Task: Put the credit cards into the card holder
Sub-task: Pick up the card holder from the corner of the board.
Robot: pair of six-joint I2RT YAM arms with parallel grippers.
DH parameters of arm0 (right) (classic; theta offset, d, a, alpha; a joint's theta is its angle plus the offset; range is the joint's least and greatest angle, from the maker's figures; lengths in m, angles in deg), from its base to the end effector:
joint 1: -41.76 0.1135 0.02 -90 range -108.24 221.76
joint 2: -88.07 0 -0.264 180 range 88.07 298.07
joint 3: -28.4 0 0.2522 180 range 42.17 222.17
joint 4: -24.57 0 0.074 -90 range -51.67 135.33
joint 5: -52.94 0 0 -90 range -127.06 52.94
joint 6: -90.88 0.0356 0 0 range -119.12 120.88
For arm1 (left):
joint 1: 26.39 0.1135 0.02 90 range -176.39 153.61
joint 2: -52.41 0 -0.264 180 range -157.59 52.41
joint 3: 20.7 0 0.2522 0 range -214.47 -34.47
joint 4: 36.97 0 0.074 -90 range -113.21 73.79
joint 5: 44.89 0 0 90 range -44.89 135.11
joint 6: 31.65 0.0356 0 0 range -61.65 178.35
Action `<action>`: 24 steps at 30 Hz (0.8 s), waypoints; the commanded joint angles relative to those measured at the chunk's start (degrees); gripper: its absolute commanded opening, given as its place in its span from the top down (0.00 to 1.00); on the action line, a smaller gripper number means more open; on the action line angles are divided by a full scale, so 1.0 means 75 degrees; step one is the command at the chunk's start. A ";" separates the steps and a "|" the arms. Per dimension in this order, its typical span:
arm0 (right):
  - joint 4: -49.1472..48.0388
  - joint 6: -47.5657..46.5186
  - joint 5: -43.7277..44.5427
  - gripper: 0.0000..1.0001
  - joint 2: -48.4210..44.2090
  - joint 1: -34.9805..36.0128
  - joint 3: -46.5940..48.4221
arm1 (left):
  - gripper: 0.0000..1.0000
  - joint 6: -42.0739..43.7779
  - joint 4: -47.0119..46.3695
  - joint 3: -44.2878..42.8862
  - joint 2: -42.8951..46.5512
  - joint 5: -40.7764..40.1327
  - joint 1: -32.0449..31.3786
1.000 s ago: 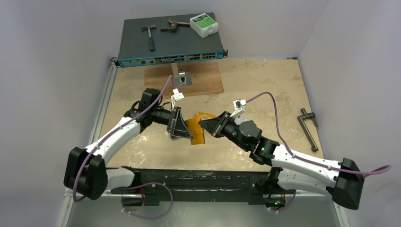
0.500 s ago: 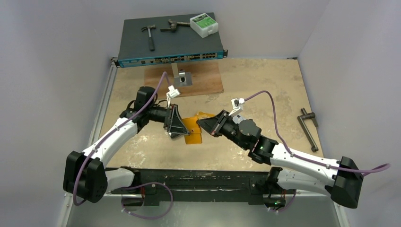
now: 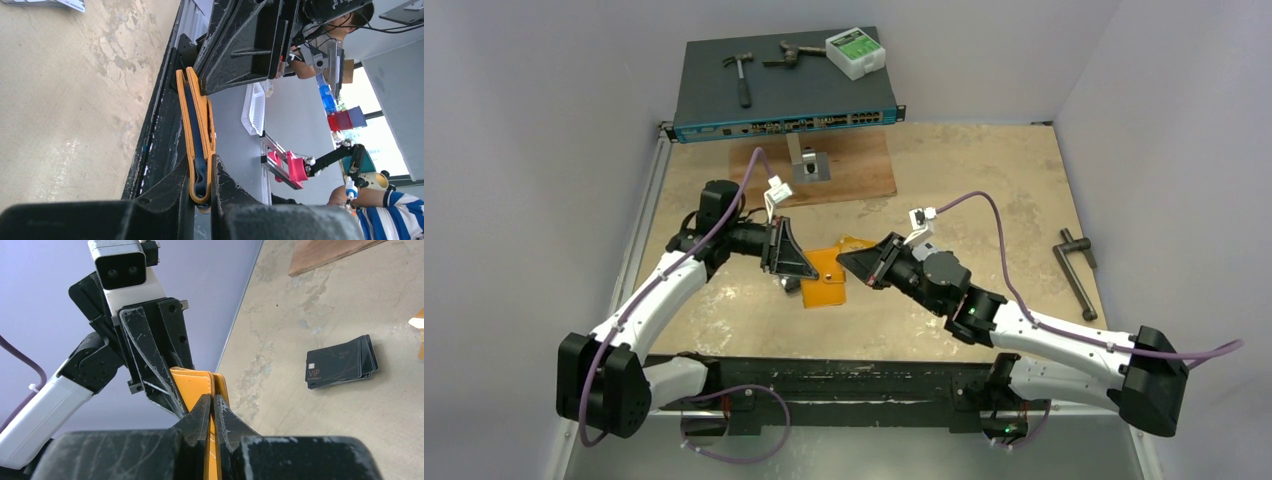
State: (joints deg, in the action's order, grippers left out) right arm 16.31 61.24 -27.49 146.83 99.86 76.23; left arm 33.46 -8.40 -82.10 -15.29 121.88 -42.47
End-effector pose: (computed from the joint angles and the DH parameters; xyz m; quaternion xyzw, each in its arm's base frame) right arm 0.1317 0.2004 0.2863 0.0718 0.7196 0.5603 0.4038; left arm 0.2190 -0.0992 0.2831 0.2331 0.7149 -0.6426 0.1472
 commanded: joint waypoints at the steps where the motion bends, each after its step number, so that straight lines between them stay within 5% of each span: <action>1: -0.0083 -0.0191 0.0038 1.00 0.0068 0.0021 0.0332 | 0.98 -0.0179 -0.0362 -0.0387 0.0288 0.0115 0.0034; 5: 0.1057 -0.0534 0.0500 1.00 0.0127 0.0022 0.0845 | 1.00 -0.0031 0.0169 -0.0559 0.0480 -0.0593 0.0034; 8: 0.2798 -0.1112 0.1226 0.72 0.0269 0.0022 0.1645 | 1.00 0.0488 0.1228 -0.0893 0.0591 -0.1754 0.0034; 17: 0.5037 -0.1860 0.3505 0.26 0.1168 0.1415 0.3168 | 1.00 0.0224 0.2338 -0.1094 0.1057 -0.4398 -0.0018; 24: 0.5162 -0.2651 0.4581 0.24 0.1868 0.2333 0.4023 | 1.00 -0.0051 0.2514 -0.1002 0.1228 -0.4673 -0.0164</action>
State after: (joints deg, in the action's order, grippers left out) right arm 53.36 46.72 -2.47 159.18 114.33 100.91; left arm 35.41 9.37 -88.00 -7.66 89.40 -43.08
